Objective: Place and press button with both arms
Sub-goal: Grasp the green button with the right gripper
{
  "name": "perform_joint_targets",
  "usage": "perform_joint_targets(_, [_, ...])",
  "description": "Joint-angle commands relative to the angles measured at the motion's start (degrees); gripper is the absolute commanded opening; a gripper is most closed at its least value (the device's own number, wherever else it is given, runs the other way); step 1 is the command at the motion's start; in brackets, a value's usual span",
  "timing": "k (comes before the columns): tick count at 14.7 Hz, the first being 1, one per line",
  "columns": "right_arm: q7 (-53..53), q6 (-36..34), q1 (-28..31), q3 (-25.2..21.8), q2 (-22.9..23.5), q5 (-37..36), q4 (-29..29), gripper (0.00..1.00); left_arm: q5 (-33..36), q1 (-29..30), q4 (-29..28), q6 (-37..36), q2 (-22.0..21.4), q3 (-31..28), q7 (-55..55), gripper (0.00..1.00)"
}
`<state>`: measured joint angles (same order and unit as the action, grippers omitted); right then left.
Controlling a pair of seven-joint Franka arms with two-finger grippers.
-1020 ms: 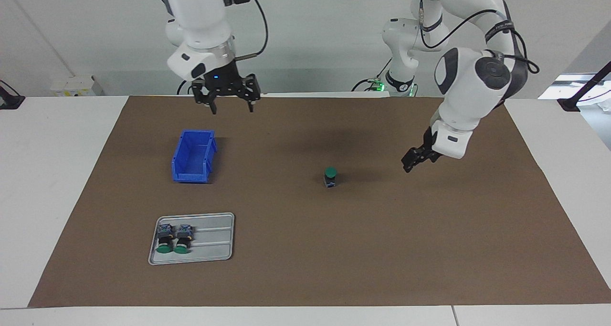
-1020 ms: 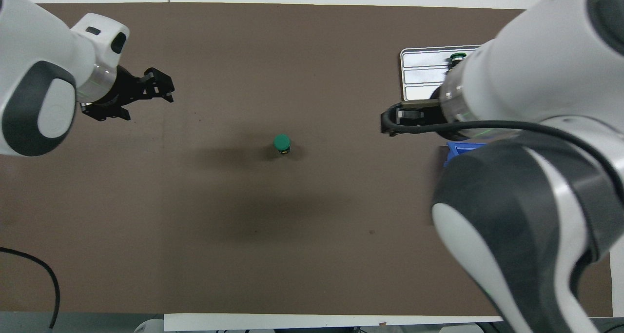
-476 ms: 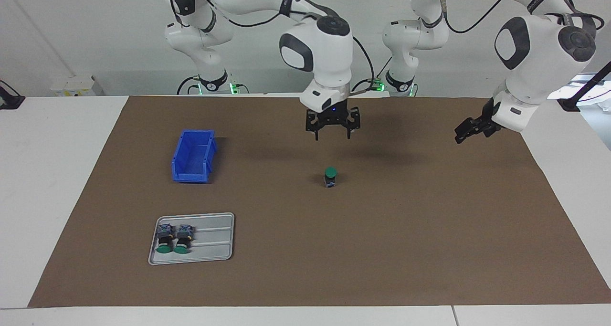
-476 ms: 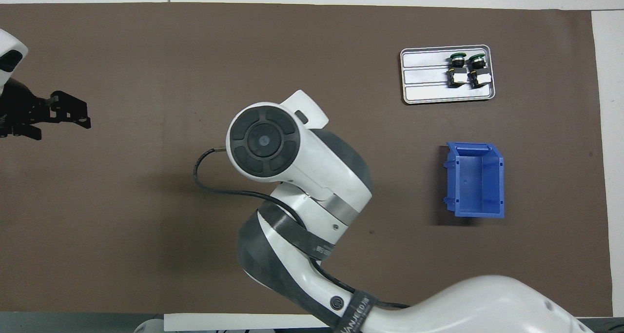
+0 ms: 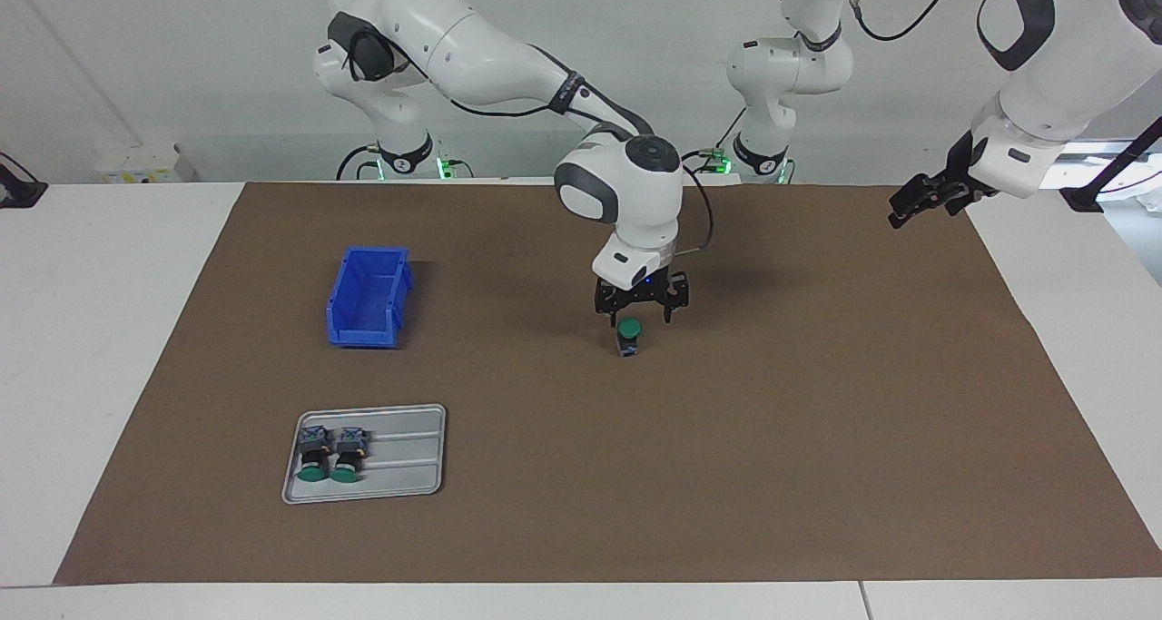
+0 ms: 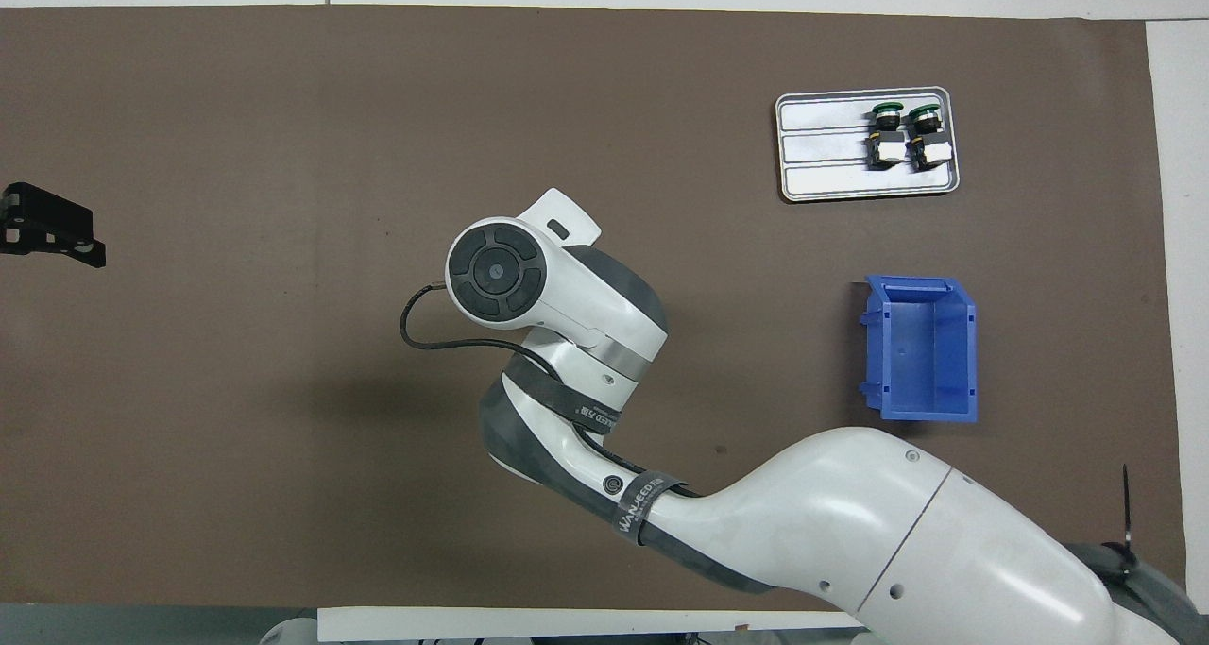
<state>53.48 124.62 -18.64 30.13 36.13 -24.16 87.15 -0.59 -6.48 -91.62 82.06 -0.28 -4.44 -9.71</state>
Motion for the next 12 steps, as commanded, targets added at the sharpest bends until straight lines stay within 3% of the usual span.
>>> perform_joint_targets(1, [-0.6, 2.6, 1.5, 0.9, -0.3, -1.2, 3.5, 0.96, 0.8, 1.8, 0.9, -1.6, 0.6, 0.3, 1.0, 1.0])
perform_joint_targets(7, [-3.5, 3.4, 1.6, 0.9, -0.8, -1.2, 5.7, 0.68, 0.9, 1.1, 0.2, -1.2, 0.4, 0.6, 0.7, 1.0])
perform_joint_targets(9, [-5.0, 4.2, 2.6, 0.9, -0.7, -1.2, 5.9, 0.41, 0.9, 1.2, 0.2, -1.2, 0.5, 0.6, 0.2, 1.0])
perform_joint_targets(11, [-5.8, 2.6, 2.6, 0.8, -1.1, -1.2, 5.7, 0.02, 1.1, 1.2, 0.3, -1.2, 0.5, 0.5, 0.2, 1.0])
perform_joint_targets(12, [-5.8, 1.1, 2.7, 0.8, -1.1, -1.3, 5.3, 0.0, 1.1, 1.2, 0.2, -1.2, 0.5, 0.5, 0.2, 1.0])
